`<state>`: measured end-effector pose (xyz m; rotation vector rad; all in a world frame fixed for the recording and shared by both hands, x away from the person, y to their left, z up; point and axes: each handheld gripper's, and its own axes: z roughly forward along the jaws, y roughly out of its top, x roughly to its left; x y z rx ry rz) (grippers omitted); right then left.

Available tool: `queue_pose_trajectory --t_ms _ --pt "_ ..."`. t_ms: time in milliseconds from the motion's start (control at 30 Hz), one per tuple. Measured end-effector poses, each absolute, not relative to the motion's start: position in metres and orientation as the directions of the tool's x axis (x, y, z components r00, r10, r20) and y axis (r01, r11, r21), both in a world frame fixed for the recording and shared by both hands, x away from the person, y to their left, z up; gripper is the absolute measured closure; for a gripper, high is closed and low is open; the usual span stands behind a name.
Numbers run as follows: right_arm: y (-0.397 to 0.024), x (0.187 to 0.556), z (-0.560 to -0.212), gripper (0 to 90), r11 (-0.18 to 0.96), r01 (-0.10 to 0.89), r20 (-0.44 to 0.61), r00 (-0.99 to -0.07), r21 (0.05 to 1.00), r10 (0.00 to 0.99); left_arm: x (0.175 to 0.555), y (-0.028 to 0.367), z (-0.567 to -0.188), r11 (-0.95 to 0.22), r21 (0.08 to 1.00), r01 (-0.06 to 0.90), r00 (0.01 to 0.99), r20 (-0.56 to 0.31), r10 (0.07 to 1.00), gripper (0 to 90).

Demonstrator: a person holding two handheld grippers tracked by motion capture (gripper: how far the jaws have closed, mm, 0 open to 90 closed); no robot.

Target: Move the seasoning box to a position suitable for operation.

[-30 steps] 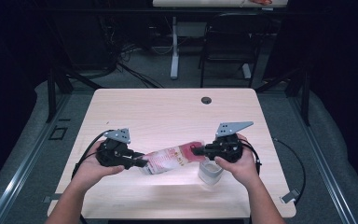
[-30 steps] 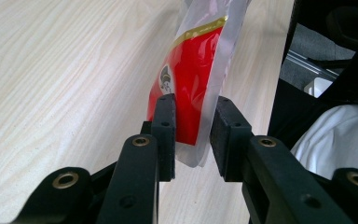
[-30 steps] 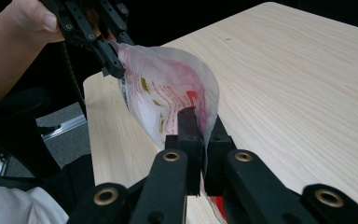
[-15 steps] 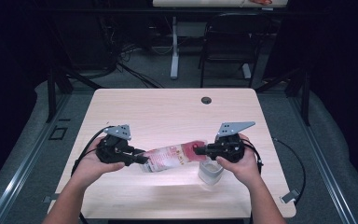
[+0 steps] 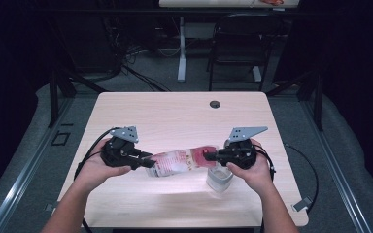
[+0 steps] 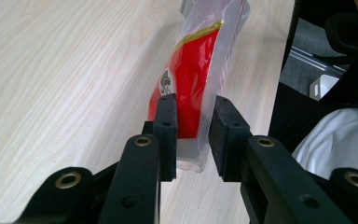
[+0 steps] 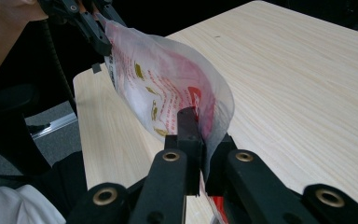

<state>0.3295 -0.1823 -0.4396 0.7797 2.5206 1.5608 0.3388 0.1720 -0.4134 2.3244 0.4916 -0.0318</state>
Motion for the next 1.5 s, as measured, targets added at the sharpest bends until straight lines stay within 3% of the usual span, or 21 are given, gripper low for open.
queue_pose_trajectory --t_ms 1067,1500 --pt "-0.187 0.328 -0.439 88.5 0.357 0.381 0.190 -0.864 0.853 0.467 0.344 0.161 -0.396 -0.698 0.638 0.327 0.938 -0.128 0.322 74.6" --pt "-0.188 0.327 -0.439 84.5 0.360 0.377 0.182 -0.862 0.853 0.472 0.345 0.160 -0.393 -0.704 0.629 0.328 0.938 -0.129 0.322 74.7"
